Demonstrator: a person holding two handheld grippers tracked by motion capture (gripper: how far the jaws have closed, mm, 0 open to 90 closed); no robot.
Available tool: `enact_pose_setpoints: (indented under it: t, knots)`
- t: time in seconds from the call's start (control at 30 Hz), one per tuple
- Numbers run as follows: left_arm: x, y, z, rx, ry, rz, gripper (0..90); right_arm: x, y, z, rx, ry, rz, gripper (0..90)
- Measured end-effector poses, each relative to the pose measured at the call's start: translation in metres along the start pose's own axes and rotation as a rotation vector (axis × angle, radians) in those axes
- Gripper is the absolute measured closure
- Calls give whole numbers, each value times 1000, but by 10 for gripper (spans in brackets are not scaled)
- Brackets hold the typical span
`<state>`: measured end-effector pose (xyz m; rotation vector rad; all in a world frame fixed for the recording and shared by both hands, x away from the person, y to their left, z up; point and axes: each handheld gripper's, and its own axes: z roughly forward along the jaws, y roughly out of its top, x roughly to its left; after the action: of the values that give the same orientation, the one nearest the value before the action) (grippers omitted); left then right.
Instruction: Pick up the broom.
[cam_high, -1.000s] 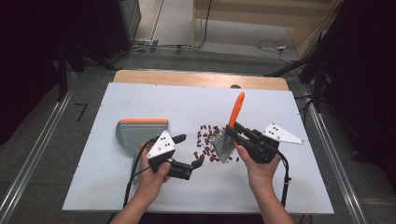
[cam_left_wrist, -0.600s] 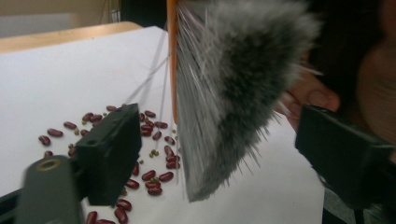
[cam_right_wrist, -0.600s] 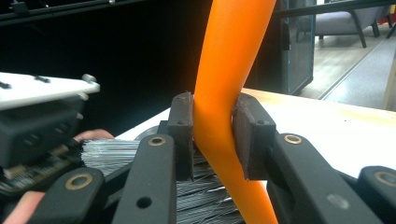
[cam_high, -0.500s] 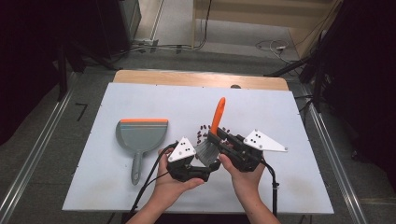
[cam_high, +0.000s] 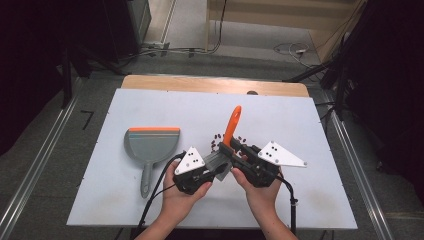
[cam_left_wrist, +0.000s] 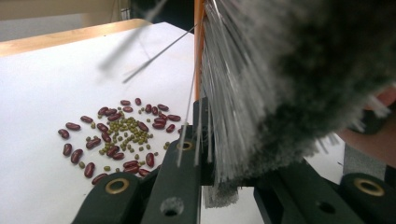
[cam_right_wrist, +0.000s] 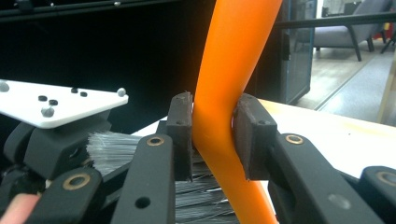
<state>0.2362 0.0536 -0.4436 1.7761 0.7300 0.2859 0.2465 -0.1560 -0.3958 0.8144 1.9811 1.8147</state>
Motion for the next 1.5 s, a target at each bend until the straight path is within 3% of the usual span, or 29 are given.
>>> enact_pose_setpoints:
  t: [0.13,0.27,0.4,0.53,0.67,0.8,0.93,1.03,1.13,1.23,1.3,1.37,1.5]
  knots:
    - [6,2,-8,2,-22,21,846,-5,3,-1,-2,31,-17,538]
    - [19,3,-19,-23,-74,-17,847,-18,7,-5,2,138,-20,444]
    - [26,5,-28,-26,-119,3,848,-32,8,-8,31,227,0,422]
    - [30,5,-31,-16,-183,8,848,-45,2,-4,89,324,42,408]
    - [30,3,-29,-4,-262,29,848,-48,-4,4,138,441,61,443]
    - [26,2,-27,-1,-328,50,847,-47,-10,7,150,504,76,509]
    - [24,1,-25,11,-362,59,847,-46,-13,10,156,583,85,578]
    - [24,1,-24,16,-387,49,847,-46,-14,12,162,610,98,613]
    - [25,0,-23,12,-417,32,846,-49,-15,14,173,634,141,672]
    - [26,0,-23,15,-444,24,834,-48,-14,12,176,642,121,682]
    - [27,0,-23,7,-453,-3,809,-46,-12,11,180,626,124,684]
    - [27,-1,-24,2,-430,-3,756,-45,-10,10,181,613,114,685]
    - [27,-2,-28,-3,-376,-7,562,-45,-8,9,198,551,104,686]
